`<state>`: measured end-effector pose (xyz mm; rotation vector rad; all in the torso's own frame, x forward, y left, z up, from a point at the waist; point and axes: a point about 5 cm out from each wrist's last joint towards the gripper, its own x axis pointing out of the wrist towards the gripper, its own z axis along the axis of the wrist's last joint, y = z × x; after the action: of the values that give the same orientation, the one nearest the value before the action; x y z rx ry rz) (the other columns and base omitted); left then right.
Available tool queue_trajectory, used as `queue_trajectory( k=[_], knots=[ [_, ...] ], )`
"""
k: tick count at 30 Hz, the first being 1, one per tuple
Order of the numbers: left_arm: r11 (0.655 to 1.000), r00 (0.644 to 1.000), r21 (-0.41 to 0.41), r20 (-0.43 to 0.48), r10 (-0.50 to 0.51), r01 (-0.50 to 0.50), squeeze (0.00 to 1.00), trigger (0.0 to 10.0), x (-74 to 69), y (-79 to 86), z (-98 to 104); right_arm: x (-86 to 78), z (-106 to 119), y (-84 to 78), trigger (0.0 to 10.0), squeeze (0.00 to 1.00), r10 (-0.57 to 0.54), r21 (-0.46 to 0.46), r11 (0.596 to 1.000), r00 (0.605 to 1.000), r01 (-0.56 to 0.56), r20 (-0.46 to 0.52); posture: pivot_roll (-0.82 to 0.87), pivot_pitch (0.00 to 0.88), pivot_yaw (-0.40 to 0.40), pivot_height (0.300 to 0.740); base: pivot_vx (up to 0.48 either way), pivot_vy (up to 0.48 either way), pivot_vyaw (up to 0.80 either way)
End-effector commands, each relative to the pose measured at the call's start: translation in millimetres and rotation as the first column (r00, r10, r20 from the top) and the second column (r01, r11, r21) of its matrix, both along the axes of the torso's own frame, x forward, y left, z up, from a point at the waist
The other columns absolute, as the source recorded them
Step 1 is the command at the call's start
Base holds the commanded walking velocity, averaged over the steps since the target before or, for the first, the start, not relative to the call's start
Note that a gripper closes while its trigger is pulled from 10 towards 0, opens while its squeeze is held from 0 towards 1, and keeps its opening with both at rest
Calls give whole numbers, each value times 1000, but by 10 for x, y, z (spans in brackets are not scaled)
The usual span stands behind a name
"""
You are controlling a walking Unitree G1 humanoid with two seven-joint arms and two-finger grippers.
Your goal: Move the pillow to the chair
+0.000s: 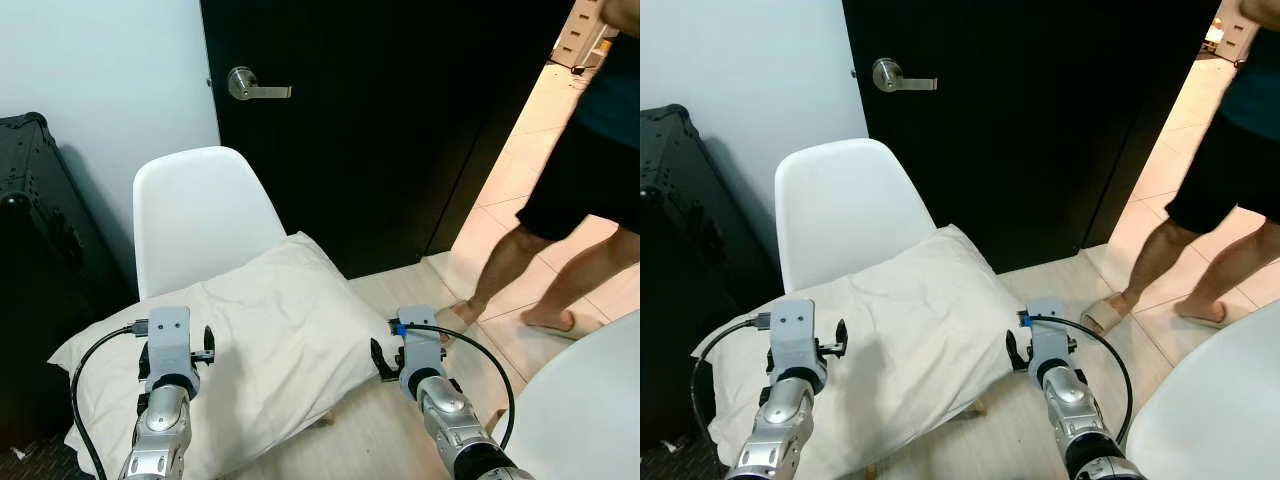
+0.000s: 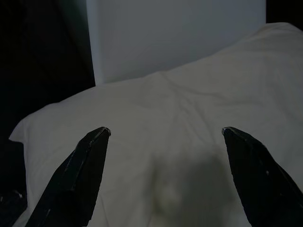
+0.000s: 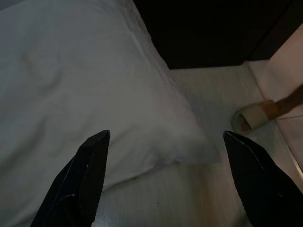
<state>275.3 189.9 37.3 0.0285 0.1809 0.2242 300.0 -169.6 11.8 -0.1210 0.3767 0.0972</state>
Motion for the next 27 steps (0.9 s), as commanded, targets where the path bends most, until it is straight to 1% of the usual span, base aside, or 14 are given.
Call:
queue_trajectory(
  k=[1, 5, 19, 25, 27],
  knots=[
    [1000, 1000, 4, -27, -1, 2, 0, 10000, -35, 16, -48, -20, -17, -8, 10000, 0, -3, -2, 1000, 1000, 3, -2, 70, 115, -58, 740, 0, 480, 0],
    [1000, 1000, 20, -24, -5, 5, 0, 10000, -40, 24, -46, -21, -19, -4, 10000, 0, -3, -2, 1000, 1000, 3, -4, 70, 117, -58, 740, 0, 474, 0],
    [999, 999, 32, -32, -24, 25, 0, 10000, -26, 2, -42, -35, -34, -51, 10000, 0, -11, -8, 1000, 1000, 11, -15, 72, 121, -55, 740, 0, 0, 0],
    [997, 998, 50, -50, -48, 51, 0, 10000, -21, -15, -47, -53, -54, -72, 10000, 0, -23, -6, 1000, 999, 23, -23, 76, 124, -50, 740, 0, 0, 0],
    [996, 997, 70, -64, -51, 56, 0, 10000, -21, -6, -51, -60, -60, -73, 10000, 0, -27, -5, 1000, 999, 27, -25, 76, 125, -46, 740, 0, 0, 0]
  ],
)
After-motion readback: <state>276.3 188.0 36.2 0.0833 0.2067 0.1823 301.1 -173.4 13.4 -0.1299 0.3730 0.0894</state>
